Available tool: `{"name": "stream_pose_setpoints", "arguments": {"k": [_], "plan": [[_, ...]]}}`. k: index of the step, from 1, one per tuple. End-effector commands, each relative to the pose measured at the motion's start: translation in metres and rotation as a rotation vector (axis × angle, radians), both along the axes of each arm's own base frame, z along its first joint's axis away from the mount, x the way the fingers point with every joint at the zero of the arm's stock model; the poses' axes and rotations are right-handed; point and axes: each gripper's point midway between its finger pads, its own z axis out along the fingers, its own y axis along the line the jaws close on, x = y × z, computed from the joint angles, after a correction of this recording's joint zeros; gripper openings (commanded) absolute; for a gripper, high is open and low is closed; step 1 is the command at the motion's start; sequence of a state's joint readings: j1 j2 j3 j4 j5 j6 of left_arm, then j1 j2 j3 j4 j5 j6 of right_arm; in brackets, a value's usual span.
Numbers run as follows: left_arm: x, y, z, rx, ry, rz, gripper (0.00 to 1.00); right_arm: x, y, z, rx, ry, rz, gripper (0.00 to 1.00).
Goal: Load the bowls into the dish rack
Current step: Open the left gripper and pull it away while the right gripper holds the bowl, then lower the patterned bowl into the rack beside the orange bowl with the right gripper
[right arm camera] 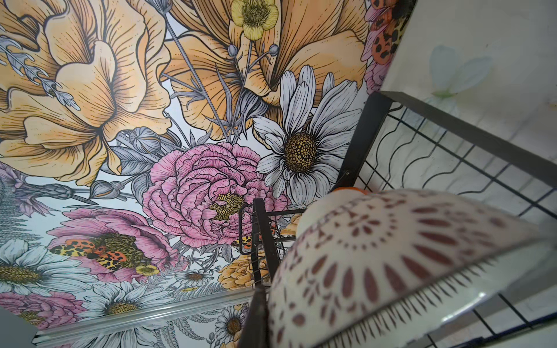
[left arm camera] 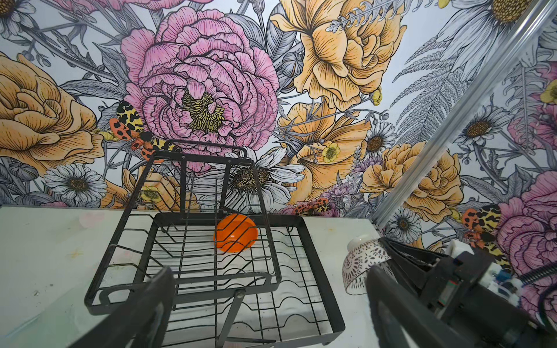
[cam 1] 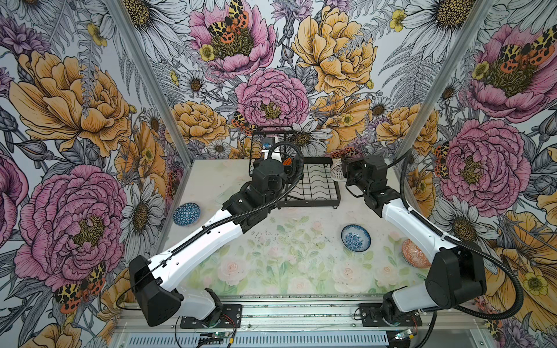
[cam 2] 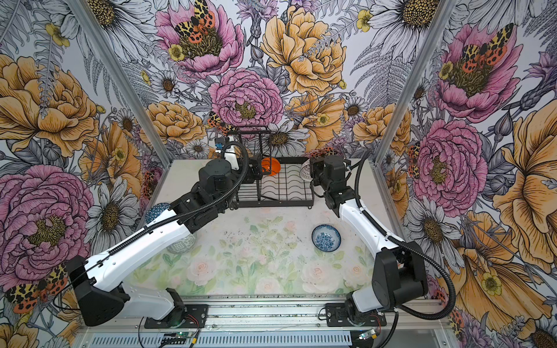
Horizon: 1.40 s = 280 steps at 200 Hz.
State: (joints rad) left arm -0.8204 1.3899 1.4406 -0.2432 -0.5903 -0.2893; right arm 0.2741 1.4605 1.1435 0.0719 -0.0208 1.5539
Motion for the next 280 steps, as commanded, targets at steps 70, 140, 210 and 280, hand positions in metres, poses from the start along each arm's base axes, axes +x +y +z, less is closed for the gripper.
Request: {"name": "stream_pose_setpoints", "arguments": {"k": [70, 140, 210, 280], "plan": [[0.028, -0.015, -0.021, 0.104, 0.145, -0.114, 0.99, 0.02, 0.033, -0.003, -0.273, -0.241, 0.193, 0.0], [0.034, -0.013, -0.044, 0.127, 0.195, -0.191, 0.99, 0.05, 0.074, -0.024, -0.198, -0.323, 0.23, 0.0], [0.047, -0.006, -0.063, 0.111, 0.244, -0.216, 0.99, 0.077, 0.103, -0.052, -0.097, -0.302, 0.192, 0.0], [0.06, -0.008, -0.063, 0.089, 0.254, -0.242, 0.99, 0.108, 0.114, -0.081, 0.0, -0.266, 0.133, 0.0]]}}
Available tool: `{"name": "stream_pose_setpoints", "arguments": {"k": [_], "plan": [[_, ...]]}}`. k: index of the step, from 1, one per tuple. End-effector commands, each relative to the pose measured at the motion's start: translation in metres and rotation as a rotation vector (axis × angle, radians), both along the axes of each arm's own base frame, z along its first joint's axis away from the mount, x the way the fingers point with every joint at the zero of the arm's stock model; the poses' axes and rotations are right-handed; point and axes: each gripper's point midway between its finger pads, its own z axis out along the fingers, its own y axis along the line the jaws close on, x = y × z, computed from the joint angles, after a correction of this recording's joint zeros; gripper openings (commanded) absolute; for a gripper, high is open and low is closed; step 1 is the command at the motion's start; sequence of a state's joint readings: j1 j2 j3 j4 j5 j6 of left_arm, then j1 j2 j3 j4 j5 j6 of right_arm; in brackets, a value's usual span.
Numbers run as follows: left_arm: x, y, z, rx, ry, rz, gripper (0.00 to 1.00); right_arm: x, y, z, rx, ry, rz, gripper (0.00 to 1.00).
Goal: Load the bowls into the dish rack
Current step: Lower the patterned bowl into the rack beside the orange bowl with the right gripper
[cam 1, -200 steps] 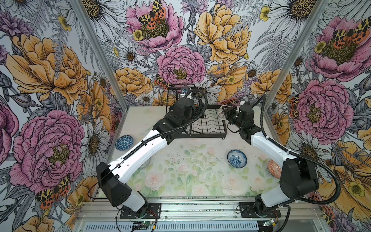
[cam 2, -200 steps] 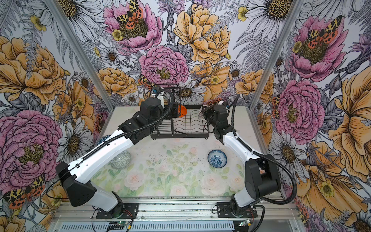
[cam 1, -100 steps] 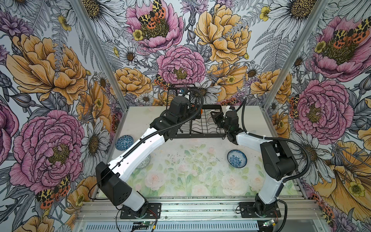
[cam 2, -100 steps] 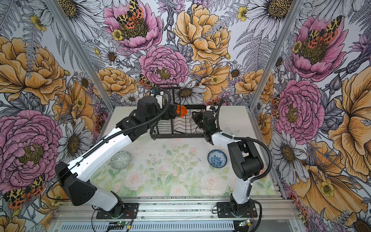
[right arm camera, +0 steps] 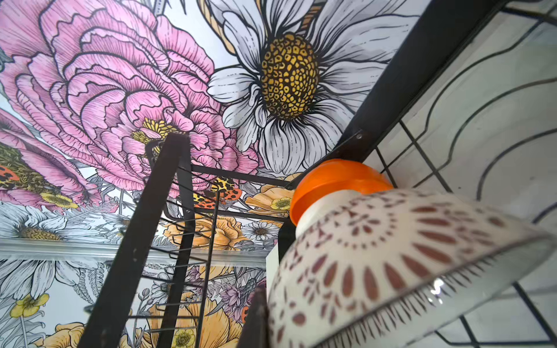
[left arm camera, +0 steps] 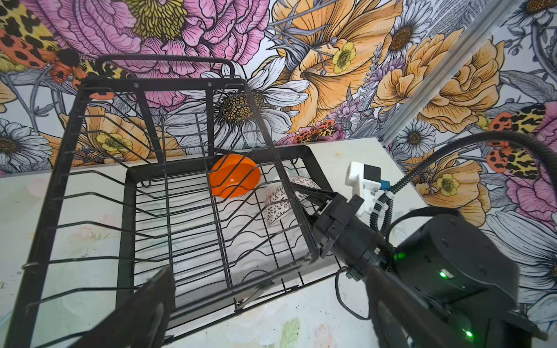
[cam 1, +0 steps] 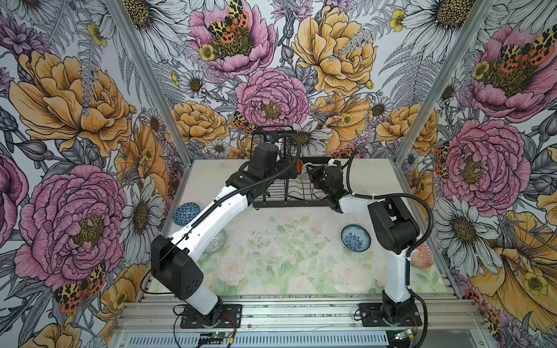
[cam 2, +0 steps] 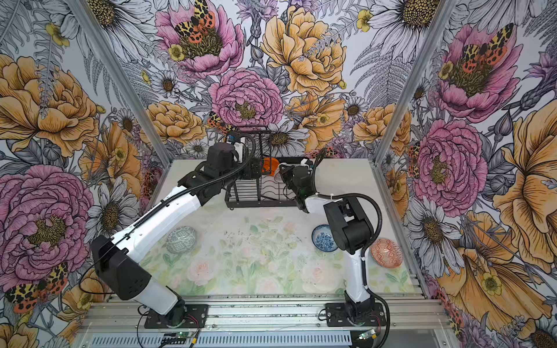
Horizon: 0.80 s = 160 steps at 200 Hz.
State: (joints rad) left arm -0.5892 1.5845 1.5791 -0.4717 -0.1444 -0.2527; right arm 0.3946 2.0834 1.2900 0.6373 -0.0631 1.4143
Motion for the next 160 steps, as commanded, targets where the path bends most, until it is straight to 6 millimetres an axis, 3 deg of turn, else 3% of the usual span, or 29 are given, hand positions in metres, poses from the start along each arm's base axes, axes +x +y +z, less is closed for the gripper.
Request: {"name": "stream_pose_setpoints", "arguments": {"k": [1, 76, 160], "plan": [[0.0, -0.004, 0.017, -0.036, -0.022, -0.03, 0.99, 0.015, 0.004, 0.042, 0.107, -0.125, -0.044, 0.0], [0.003, -0.001, 0.012, -0.035, -0.01, -0.022, 0.99, 0.038, 0.034, 0.029, 0.163, -0.097, -0.021, 0.0], [0.001, 0.003, 0.006, -0.046, 0.009, -0.011, 0.99, 0.038, 0.064, 0.01, 0.191, -0.061, 0.007, 0.0]]}}
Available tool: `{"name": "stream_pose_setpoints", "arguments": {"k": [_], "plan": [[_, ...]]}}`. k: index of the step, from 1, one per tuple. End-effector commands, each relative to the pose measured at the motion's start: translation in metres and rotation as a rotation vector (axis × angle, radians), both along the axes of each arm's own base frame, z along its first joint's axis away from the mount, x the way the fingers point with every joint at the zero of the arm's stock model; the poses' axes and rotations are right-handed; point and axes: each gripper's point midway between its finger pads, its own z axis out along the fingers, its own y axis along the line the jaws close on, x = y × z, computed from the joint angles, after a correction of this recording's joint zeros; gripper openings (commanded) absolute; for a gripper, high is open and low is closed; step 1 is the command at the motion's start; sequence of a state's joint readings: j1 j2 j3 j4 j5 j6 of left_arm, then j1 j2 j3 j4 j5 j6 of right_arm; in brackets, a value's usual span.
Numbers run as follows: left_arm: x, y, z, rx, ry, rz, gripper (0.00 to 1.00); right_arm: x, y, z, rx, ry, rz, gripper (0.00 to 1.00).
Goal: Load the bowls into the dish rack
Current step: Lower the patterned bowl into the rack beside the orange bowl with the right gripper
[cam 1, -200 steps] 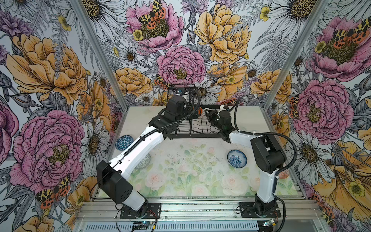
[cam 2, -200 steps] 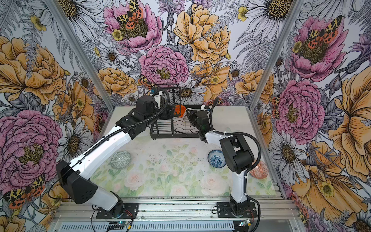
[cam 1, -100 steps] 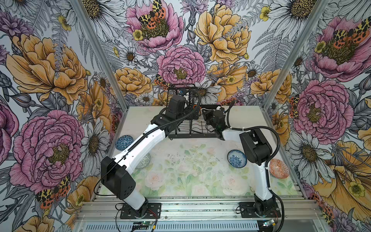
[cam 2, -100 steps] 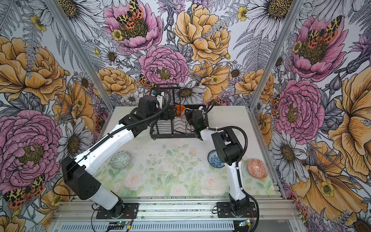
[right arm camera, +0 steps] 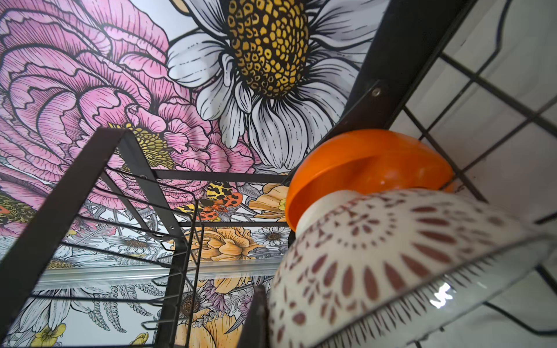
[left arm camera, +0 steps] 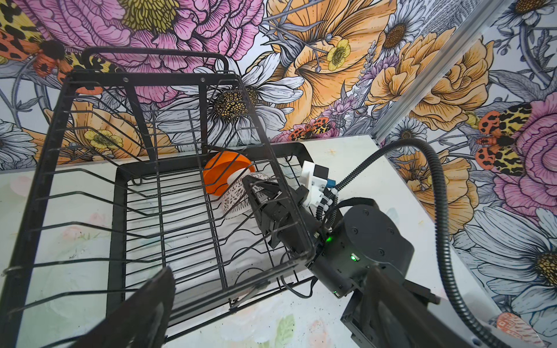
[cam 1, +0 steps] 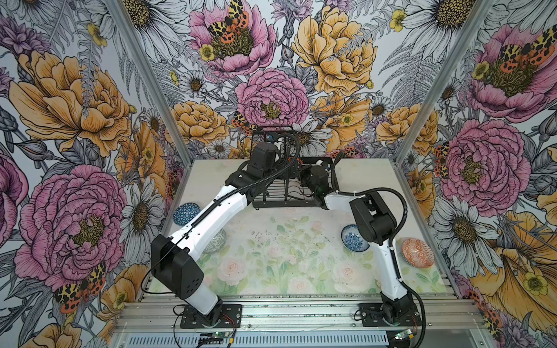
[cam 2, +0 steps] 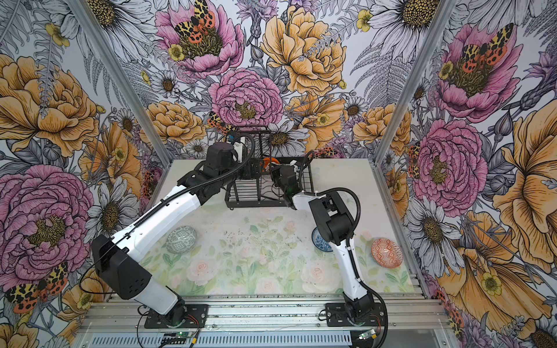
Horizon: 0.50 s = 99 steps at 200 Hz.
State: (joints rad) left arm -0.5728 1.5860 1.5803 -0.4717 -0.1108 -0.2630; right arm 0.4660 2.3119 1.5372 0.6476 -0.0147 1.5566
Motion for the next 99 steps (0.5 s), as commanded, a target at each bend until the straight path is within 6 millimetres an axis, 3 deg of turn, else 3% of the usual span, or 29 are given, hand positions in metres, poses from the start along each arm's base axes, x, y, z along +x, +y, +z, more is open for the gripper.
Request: {"name": "stream_pose_setpoints", "arguments": {"k": [1, 99], "plan": [[-0.001, 0.002, 0.007, -0.027, -0.002, -0.002, 0.99, 0.006, 0.009, 0.034, 0.06, -0.096, -0.003, 0.0], [-0.005, -0.001, -0.006, -0.029, 0.036, -0.025, 0.99, 0.011, 0.017, 0.019, 0.07, -0.071, -0.011, 0.0]]}}
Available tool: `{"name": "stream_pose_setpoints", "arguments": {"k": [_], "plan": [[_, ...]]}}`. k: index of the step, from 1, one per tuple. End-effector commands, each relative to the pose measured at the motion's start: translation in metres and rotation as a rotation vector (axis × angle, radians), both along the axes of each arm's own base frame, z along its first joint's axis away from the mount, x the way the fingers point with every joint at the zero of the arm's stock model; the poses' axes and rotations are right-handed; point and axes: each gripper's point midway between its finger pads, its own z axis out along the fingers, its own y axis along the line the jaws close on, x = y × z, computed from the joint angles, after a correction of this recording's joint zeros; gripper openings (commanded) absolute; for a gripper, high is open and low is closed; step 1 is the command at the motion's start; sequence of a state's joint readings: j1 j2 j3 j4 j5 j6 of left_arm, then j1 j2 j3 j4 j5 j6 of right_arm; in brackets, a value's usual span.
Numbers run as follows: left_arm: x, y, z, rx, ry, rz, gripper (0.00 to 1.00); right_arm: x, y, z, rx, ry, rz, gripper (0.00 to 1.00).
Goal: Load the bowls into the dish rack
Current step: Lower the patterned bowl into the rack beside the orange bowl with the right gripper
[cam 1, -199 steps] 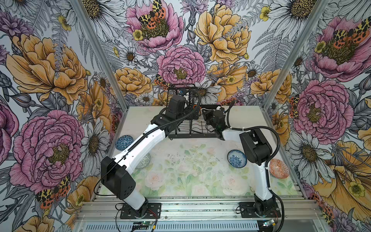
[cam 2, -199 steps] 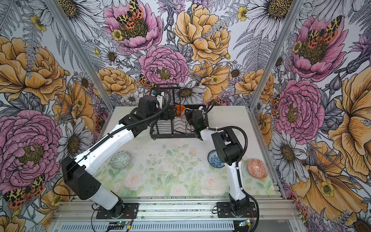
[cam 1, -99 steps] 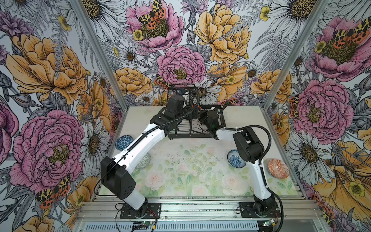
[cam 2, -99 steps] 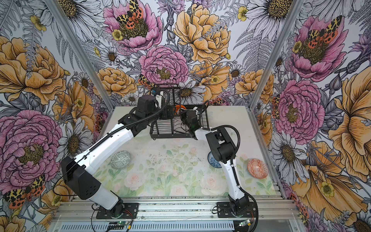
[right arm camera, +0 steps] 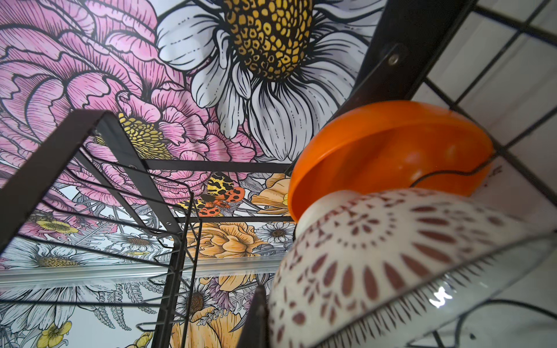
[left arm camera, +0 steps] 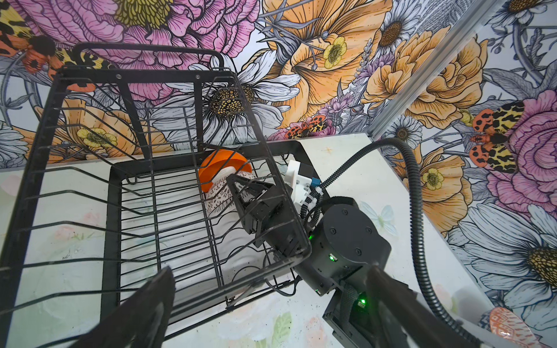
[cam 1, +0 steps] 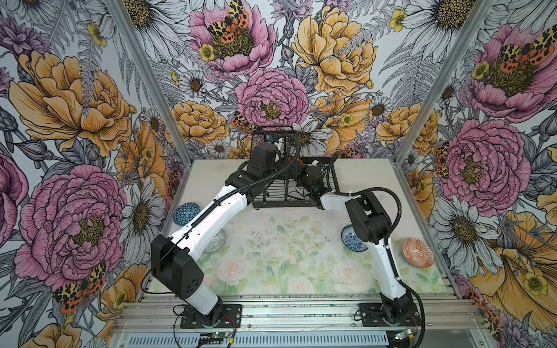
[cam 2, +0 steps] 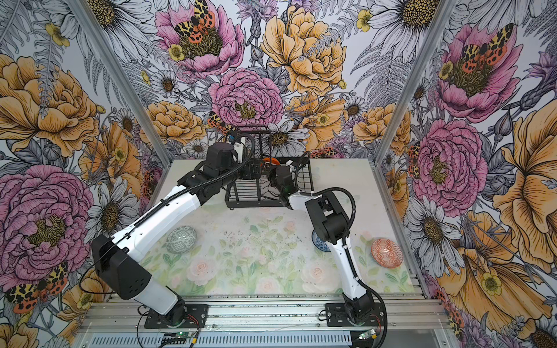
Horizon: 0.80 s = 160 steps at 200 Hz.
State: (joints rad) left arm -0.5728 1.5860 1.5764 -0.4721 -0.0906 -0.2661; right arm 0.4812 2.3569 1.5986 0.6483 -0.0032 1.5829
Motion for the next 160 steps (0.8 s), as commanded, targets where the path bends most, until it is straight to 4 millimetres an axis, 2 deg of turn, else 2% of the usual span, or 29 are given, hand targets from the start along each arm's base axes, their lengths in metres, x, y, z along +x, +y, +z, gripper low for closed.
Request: {"name": "stream_pose_setpoints", "arguments": {"k": [1, 90, 160], "plan": [[-0.004, 0.002, -0.004, -0.021, 0.027, -0.007, 0.99, 0.005, 0.005, 0.02, 0.04, -0.067, -0.013, 0.0], [-0.011, 0.008, -0.004, -0.001, 0.041, 0.006, 0.99, 0.006, 0.005, 0.017, 0.069, -0.061, -0.037, 0.0], [-0.017, 0.009, -0.005, -0.006, 0.042, 0.022, 0.99, 0.006, 0.0, 0.004, 0.075, -0.035, -0.071, 0.0]]}}
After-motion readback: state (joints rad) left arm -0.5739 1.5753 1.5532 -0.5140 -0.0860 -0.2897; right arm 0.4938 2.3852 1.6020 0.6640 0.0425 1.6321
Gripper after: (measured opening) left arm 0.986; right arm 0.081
